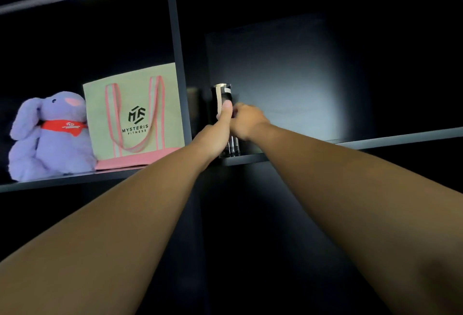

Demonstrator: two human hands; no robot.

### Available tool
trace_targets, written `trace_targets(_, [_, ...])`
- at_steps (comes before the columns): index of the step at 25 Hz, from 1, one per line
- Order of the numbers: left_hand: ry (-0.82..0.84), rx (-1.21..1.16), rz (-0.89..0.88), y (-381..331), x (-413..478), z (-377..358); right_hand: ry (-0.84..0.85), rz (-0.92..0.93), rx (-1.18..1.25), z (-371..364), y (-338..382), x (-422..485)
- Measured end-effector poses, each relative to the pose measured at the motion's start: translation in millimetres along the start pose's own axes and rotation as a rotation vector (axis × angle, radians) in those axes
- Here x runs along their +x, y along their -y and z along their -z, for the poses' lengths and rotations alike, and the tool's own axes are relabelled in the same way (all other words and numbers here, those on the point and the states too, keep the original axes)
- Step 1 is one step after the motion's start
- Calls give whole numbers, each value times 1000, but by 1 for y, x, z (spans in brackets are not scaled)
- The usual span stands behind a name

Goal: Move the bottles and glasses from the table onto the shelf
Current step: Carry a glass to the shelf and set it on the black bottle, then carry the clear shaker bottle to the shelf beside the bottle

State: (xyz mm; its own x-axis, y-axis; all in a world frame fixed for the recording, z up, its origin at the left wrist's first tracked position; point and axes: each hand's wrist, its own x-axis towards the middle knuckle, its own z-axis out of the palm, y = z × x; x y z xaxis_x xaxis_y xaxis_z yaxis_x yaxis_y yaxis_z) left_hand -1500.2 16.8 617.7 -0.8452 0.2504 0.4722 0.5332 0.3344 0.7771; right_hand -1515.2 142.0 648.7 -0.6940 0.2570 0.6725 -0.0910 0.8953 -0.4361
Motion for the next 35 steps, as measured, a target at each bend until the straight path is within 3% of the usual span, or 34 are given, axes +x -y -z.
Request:
trace_targets(5, [26,-66,-136,3,-70,32,-150,-61,160,64,-2,-91])
trace_targets(11, [142,-290,-184,-7,-195,28,-338,-256,214,151,-10,-277])
trace_targets(14, [218,-364,-210,-22,-252,-3,-406,-354,153,205,-16,-376])
trace_targets(19, [477,-472,-177,-62,-357,-76,-577,-535,68,322,-27,-552])
trace_targets(28, [915,-660,-248,-208,-624,-210,-821,-822,-127,487,-21,-821])
trace_targets(35, [1091,-620,-254,-307,-831,-291,-819,-1013,-288,625,-39,-1017])
